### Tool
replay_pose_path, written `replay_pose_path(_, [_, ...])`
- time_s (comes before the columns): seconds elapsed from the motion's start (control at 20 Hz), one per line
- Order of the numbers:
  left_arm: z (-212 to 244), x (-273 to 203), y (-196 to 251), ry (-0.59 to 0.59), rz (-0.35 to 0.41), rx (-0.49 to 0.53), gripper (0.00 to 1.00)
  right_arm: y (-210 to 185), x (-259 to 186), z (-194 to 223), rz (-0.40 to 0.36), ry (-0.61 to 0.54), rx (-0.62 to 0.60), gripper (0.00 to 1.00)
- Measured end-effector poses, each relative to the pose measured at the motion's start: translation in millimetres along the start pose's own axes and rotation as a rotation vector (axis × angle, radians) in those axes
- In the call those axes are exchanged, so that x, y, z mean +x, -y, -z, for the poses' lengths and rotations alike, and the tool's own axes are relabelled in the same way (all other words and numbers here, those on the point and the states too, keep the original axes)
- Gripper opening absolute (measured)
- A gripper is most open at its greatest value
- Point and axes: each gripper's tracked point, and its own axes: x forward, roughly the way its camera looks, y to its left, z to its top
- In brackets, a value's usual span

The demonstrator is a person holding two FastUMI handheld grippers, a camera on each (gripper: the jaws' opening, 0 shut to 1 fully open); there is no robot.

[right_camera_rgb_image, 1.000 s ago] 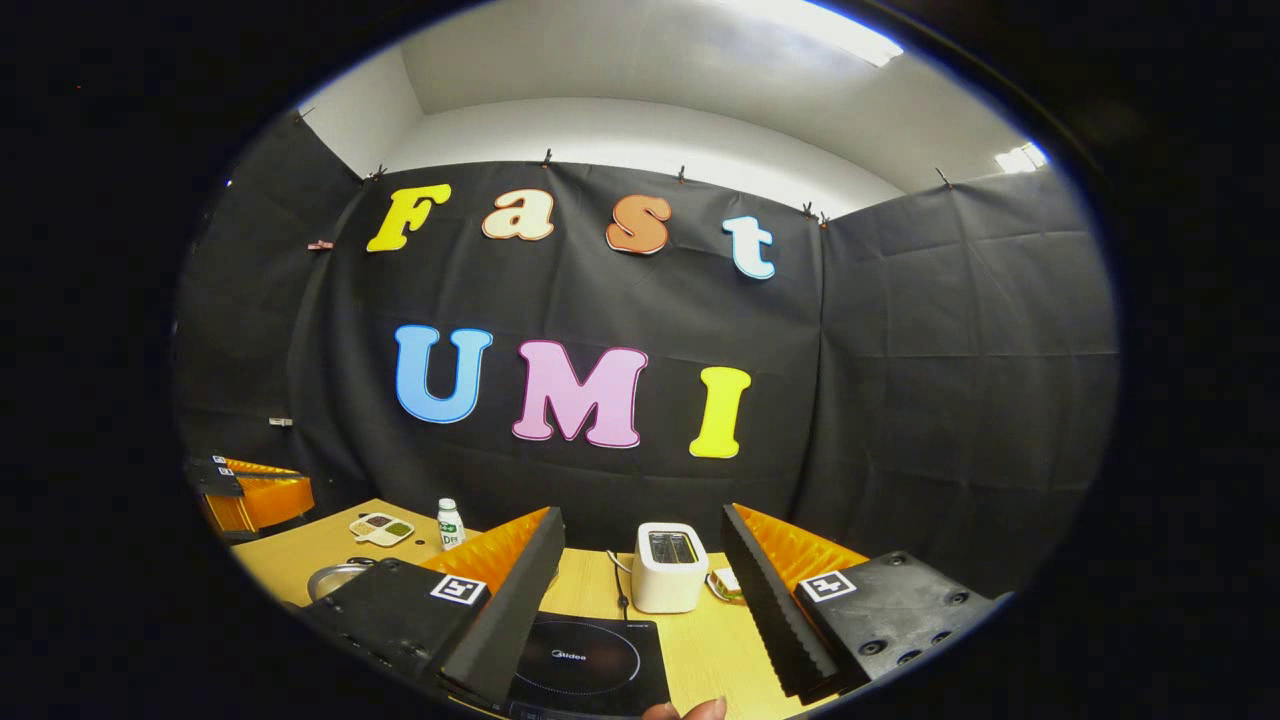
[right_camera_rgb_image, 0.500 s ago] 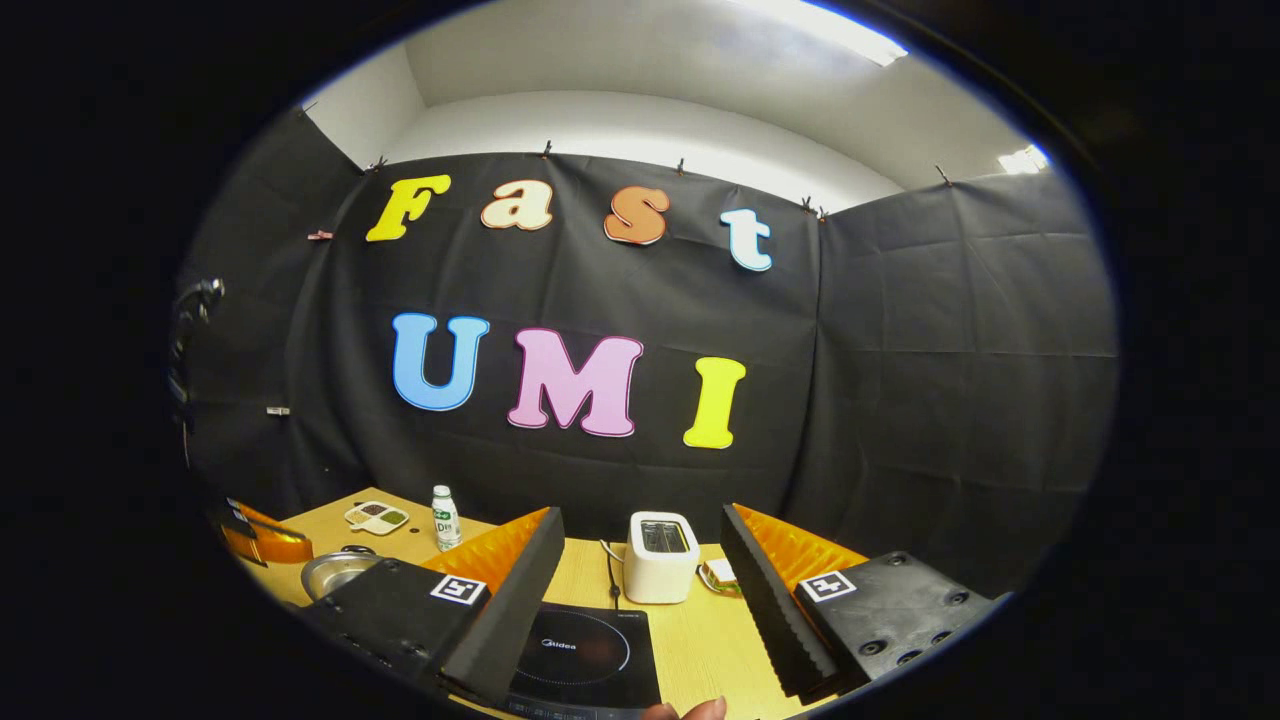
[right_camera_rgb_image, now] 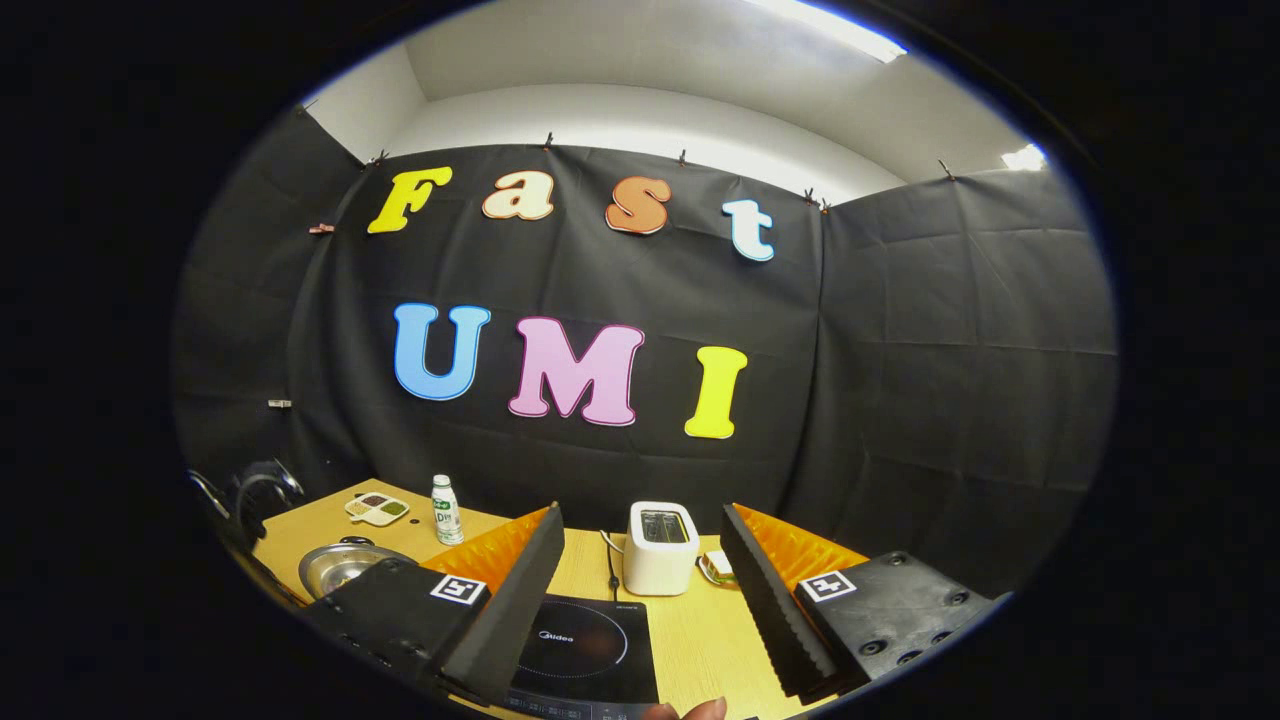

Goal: First push the handle of the pot to place it horizontally, then grasp the pot with both hands and set it on the induction cooktop.

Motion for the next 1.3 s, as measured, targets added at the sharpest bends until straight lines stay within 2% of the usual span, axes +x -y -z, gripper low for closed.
replay_pose_path(0.2, [21.5,34.9,-20.5,-0.147,-0.016,0.012,0.05,8.5,2.1,4.6,0.009,-0.01,-0.005,0.98])
replay_pose_path(0.4, [21.1,57.5,-37.5,-0.209,-0.069,0.011,0.05,19.8,4.1,9.2,0.028,-0.023,-0.008,0.98])
replay_pose_path(0.85, [-10.5,75.0,-39.5,-0.192,-0.137,0.035,0.05,43.4,15.6,25.5,0.064,-0.057,-0.024,0.98])
replay_pose_path(1.3, [-54.8,82.8,-20.4,-0.137,-0.132,0.041,0.05,69.4,22.6,36.1,0.116,-0.081,-0.014,0.98])
